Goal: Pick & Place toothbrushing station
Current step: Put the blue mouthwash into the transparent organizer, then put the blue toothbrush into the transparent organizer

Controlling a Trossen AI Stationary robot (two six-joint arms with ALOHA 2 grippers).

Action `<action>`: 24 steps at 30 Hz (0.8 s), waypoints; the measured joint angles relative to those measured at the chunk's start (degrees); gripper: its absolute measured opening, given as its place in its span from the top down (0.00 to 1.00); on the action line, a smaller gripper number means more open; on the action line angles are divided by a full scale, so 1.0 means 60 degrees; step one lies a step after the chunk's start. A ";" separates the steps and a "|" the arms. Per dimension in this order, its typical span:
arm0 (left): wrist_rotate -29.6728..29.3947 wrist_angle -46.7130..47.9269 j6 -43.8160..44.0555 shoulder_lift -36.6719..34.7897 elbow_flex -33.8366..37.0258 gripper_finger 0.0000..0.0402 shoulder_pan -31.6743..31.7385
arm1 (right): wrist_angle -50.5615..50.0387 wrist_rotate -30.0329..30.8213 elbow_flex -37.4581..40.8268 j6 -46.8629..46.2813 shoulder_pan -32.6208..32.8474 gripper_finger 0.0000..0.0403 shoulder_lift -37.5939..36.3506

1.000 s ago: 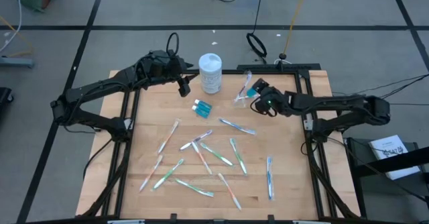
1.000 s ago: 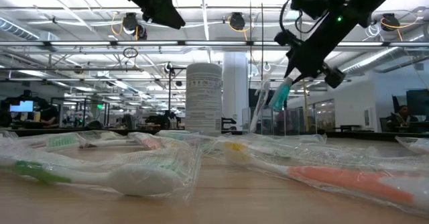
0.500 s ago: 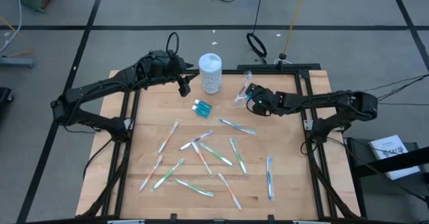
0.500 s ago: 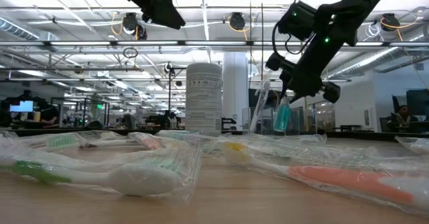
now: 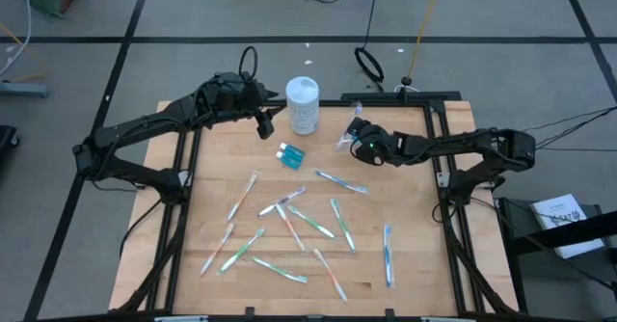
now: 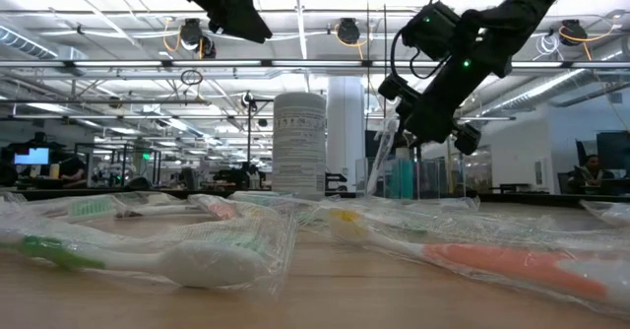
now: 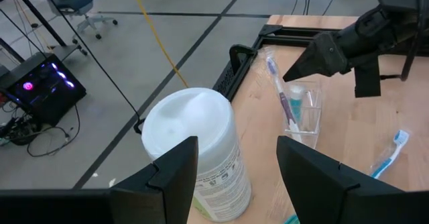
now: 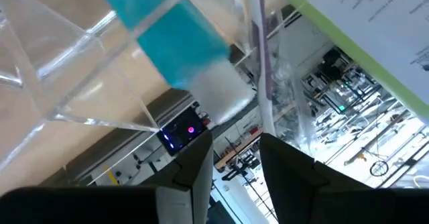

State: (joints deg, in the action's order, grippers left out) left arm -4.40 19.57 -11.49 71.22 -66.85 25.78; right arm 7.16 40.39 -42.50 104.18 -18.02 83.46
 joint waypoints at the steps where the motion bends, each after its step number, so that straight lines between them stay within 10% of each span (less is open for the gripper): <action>1: 0.0002 0.0000 0.0000 0.0000 0.0000 0.48 0.0000 | -0.0017 -0.0001 0.0000 0.0000 0.0000 0.71 0.0000; 10: 0.0000 0.0018 0.0000 0.0000 0.0000 0.48 0.0000 | 0.0565 0.0233 0.0000 -0.1162 0.0092 0.71 0.0004; 18: 0.0000 0.0076 -0.0004 0.0000 0.0000 0.48 0.0000 | 0.2665 0.3695 0.0000 -0.3563 0.0844 0.71 -0.0112; 24: 0.0000 0.0080 0.0004 0.0000 0.0000 0.48 0.0000 | 0.2735 0.4476 0.0006 -0.6696 0.1624 0.71 -0.0554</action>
State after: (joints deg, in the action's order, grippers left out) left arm -4.40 20.05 -11.46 71.22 -66.85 25.78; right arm 23.58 67.24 -42.47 64.01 -8.28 80.14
